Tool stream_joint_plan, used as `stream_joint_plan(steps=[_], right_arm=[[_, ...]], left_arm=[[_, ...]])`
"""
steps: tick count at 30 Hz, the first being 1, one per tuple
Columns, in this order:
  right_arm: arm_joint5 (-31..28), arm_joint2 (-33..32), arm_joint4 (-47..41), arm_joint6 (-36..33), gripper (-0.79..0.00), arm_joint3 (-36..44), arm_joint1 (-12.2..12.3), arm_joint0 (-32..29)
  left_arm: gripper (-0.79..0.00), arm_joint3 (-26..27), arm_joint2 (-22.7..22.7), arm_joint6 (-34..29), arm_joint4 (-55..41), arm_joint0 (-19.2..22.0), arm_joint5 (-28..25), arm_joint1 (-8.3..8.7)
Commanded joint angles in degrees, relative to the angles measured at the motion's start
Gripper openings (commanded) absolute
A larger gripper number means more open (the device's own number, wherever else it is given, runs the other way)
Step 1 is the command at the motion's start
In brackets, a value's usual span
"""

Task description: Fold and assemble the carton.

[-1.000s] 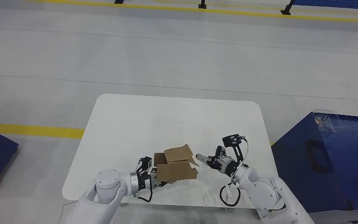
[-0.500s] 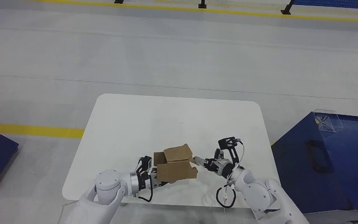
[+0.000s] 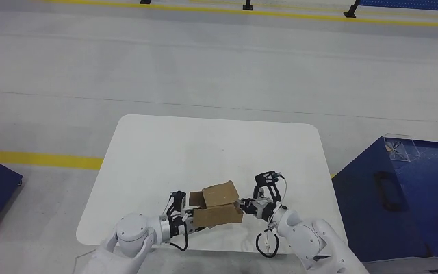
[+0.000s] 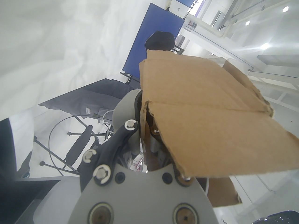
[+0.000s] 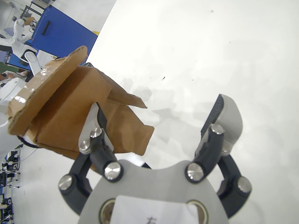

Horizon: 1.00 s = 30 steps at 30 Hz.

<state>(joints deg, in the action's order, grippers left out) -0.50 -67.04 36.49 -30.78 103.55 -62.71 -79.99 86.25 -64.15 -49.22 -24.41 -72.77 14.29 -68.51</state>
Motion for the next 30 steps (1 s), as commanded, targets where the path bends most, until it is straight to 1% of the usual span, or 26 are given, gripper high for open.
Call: stream_joint_plan(steps=[1, 5, 9, 15, 19, 22, 25, 30], right_arm=[[-0.3, -0.2, -0.6, -0.4, 0.0, 0.1, 0.0, 0.0], [-0.3, 0.4, -0.4, -1.1, 0.0, 0.1, -0.2, 0.2], [0.1, 1.1, 0.0, -1.2, 0.0, -0.1, -0.4, 0.8], [0.1, 0.0, -0.6, -1.2, 0.0, 0.0, -0.4, 1.0], [0.2, -1.8, -0.3, -0.6, 0.0, 0.8, -0.2, 0.3], [0.0, -4.1, -1.4, -0.1, 0.0, 1.3, 0.0, -0.7], [-0.7, -6.0, -2.6, -0.7, 0.0, 1.4, 0.3, -1.7], [-1.1, -4.7, -2.0, -1.3, 0.0, -0.2, 0.1, -1.2]], left_arm=[[-0.785, -0.1, 0.4, -0.6, 0.9, 0.2, 0.1, 0.08], [-0.785, -0.1, 0.4, -0.6, 0.9, 0.2, 0.1, 0.08], [-0.785, 0.7, 0.8, 1.1, 1.7, -0.2, -0.2, 0.1], [-0.785, 0.5, 0.7, 5.4, 2.3, -0.7, -4.3, -0.02], [-0.785, 0.4, 0.3, 11.2, 2.9, -1.3, -8.0, -0.27], [-0.785, 0.0, -0.5, 12.9, -0.2, -1.8, -10.7, -0.5], [-0.785, -0.3, -1.2, 15.4, -0.8, -1.9, -12.6, -0.63], [-0.785, -0.4, -0.7, 16.5, -0.8, -1.8, -13.8, -0.88]])
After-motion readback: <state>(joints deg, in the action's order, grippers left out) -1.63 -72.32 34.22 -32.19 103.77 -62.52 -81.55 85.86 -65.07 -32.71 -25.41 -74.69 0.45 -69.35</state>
